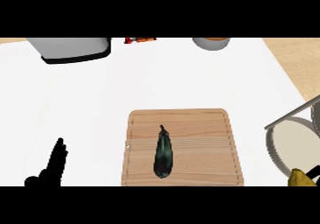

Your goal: Pick the lemon from the cutting board and place it in the tiered basket

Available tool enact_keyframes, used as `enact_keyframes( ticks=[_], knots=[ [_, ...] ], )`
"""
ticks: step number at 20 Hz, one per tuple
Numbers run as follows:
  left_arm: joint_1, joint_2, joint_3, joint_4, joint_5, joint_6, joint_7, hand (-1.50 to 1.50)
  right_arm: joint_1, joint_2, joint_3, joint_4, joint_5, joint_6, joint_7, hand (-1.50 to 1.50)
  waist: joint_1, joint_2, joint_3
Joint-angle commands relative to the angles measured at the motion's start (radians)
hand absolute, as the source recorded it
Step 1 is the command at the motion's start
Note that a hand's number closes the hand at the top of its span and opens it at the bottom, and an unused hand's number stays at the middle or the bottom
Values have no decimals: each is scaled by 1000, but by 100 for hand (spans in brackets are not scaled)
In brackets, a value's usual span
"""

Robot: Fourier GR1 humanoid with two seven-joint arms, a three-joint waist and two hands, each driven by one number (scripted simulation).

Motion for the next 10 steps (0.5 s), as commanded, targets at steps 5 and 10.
enact_keyframes(
  ticks=[5, 10],
  knots=[
    [8, 12, 40, -3, 24, 10, 25, 0, 103, -63, -385, -188, -333, -31, -211, 150, -31, -5, -10],
    [15, -12, 21, 9, 14, 19, 6, 0, 171, -103, -645, -231, -494, 39, -296, 150, -26, 0, -13]
  ],
)
